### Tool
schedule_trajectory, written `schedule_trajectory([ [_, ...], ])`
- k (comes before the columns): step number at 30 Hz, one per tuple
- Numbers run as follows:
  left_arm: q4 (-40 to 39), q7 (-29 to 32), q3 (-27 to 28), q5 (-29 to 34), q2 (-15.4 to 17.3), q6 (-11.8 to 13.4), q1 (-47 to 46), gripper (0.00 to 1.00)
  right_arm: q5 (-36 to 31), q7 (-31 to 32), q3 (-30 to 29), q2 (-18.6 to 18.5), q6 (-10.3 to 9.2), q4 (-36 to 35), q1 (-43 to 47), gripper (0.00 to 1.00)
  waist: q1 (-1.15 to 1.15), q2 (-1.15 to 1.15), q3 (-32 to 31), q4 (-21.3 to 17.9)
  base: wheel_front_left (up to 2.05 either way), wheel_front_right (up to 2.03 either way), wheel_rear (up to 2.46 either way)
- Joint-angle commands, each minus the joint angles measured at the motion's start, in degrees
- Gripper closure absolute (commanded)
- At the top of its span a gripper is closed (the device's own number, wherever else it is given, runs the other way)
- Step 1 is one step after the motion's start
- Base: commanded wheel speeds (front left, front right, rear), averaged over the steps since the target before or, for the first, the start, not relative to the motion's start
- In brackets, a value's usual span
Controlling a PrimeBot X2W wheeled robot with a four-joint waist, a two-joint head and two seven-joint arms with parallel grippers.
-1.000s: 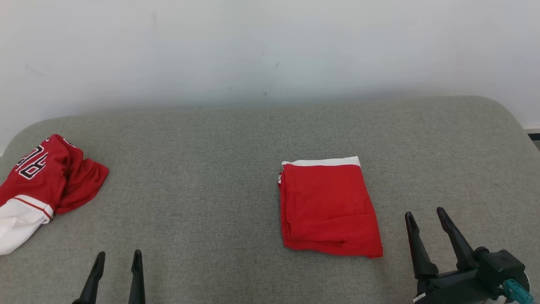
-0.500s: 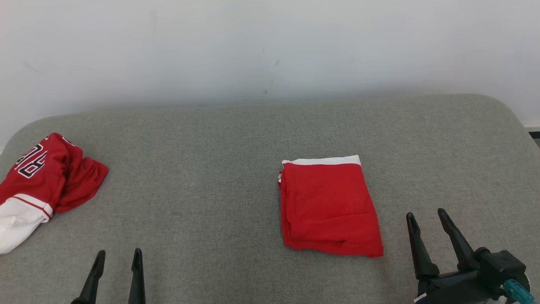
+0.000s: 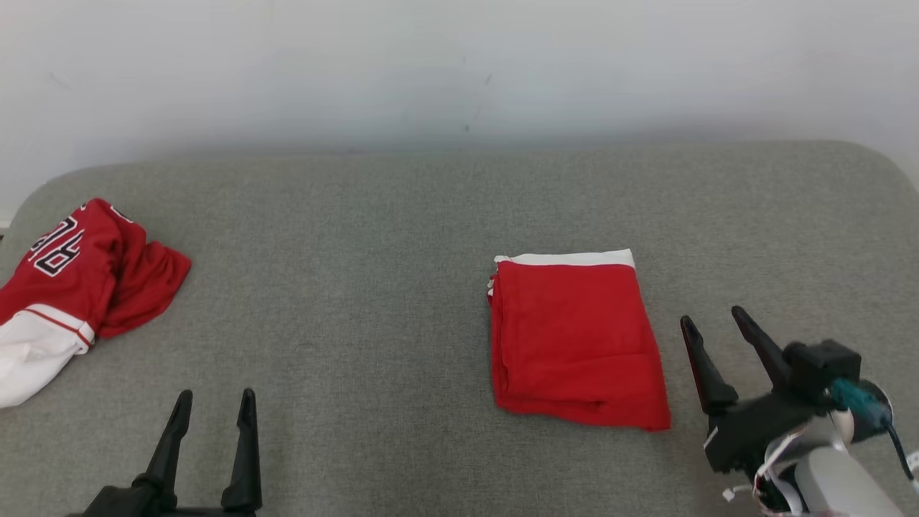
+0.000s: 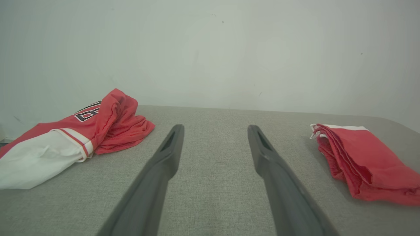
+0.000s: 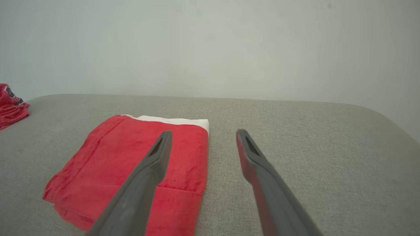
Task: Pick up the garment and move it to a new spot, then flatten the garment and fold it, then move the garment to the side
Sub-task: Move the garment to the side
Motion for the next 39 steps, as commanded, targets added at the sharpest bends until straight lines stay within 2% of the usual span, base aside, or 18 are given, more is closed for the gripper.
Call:
schedule_trajectory([
  [1, 0.1, -0.02, -0.38, -0.43, -0.01, 0.05, -1.43, 0.0, 0.76, 1.29, 0.89, -0.62, -0.16, 3.06, -3.16, 0.0, 0.0, 0.0, 1.92, 1.56, 0.0, 0.0, 0.0],
  [13, 1.41, -0.02, -2.51, -0.96, -0.36, 0.04, -6.45, 0.0, 3.34, 2.12, 6.57, -0.75, -0.15, 22.14, -16.12, 0.0, 0.0, 0.0, 6.83, 5.88, 0.0, 0.0, 0.0],
  [23, 1.79, -0.01, -2.39, -0.78, -0.52, 0.03, -7.02, 0.0, 7.74, 1.83, 12.22, 1.03, -0.16, 33.28, -17.93, 0.0, 0.0, 0.0, 7.63, 5.86, 0.0, 0.0, 0.0],
  [24, 1.88, -0.01, -2.43, -0.7, -0.51, 0.02, -7.22, 0.0, 8.29, 2.36, 12.96, 1.36, -0.16, 34.0, -17.89, 0.04, 0.0, 0.0, 7.63, 5.78, 0.0, 0.0, 0.0],
  [25, 1.92, -0.01, -2.51, -0.67, -0.52, 0.02, -7.54, 0.0, 8.84, 2.73, 13.73, 1.68, -0.15, 34.51, -18.0, 0.51, 0.0, 0.0, 7.65, 5.71, 0.0, 0.0, 0.0],
  [26, 1.94, -0.01, -2.63, -0.63, -0.54, 0.02, -7.8, 0.0, 9.26, 2.56, 14.43, 1.77, -0.16, 34.79, -18.27, 0.87, 0.0, 0.0, 7.7, 5.7, 0.0, 0.0, 0.0],
  [27, 1.96, -0.01, -2.78, -0.55, -0.55, 0.02, -7.98, 0.0, 9.76, 2.3, 14.97, 1.79, -0.15, 35.02, -18.61, 1.0, 0.0, 0.0, 7.76, 5.7, 0.0, 0.0, 0.0],
  [33, 1.38, -0.01, -3.52, -0.41, -0.59, 0.01, -9.14, 0.0, 10.84, 1.14, 18.64, -0.66, -0.16, 35.07, -24.09, 1.0, 0.0, 0.0, 9.26, 5.37, 0.0, 0.0, 0.0],
  [39, 0.15, -0.01, -3.9, -0.64, -0.62, 0.01, -10.93, 0.0, 10.86, 3.53, 24.72, -5.97, -0.16, 33.26, -31.48, 1.0, 0.0, 0.0, 13.93, 3.74, 0.0, 0.0, 0.0],
])
